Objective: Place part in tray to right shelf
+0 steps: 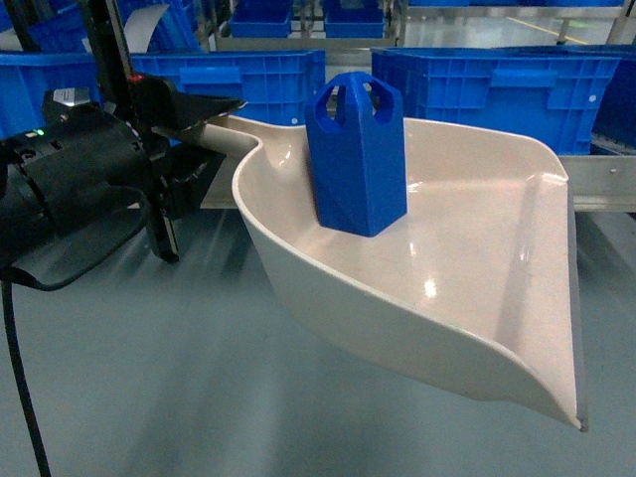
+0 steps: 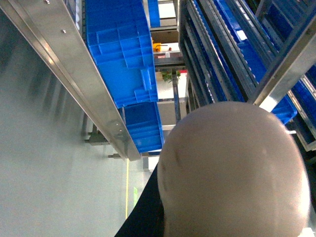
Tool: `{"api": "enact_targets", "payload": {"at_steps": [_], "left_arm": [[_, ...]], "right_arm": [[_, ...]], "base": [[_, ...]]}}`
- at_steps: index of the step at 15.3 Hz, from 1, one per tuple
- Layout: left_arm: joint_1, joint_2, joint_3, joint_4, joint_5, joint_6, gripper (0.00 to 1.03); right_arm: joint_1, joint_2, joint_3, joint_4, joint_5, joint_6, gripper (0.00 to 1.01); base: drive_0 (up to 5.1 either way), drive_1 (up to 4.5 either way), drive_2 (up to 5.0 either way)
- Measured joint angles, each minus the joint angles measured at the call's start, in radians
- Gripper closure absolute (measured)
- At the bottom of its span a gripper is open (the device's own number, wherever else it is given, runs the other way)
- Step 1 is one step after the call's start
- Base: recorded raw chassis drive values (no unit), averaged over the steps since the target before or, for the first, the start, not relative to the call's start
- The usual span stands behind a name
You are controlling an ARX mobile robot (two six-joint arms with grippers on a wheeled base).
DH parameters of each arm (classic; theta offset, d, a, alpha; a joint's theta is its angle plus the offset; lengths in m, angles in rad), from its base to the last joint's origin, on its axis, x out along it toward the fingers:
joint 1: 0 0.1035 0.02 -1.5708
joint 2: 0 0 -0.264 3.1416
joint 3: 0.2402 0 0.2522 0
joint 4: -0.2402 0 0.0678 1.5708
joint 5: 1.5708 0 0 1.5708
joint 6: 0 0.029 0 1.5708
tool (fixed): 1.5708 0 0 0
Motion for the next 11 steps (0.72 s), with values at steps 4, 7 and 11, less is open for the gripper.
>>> {"api": "enact_targets", "payload": {"at_steps": [4,7,11], "left_arm": [[0.0,0.0,0.0,0.002,0.001,0.0,0.88],[0.003,0.0,0.0,0.0,-0.002,-0.001,0.88],[0.002,0.0,0.0,0.0,0.0,0.0,0.88]], "right_arm": [[0.0,0.0,0.0,0.002,0.0,0.0,0.03],[0.0,0.0,0.0,0.002,0.0,0.0,0.03],[0.0,0.0,0.0,0.0,0.001,0.0,0.03]], "base": [[0.0,3.94,-4.0],[0.8,3.28,-4.3],[0.0,3.97,-4.0]]}}
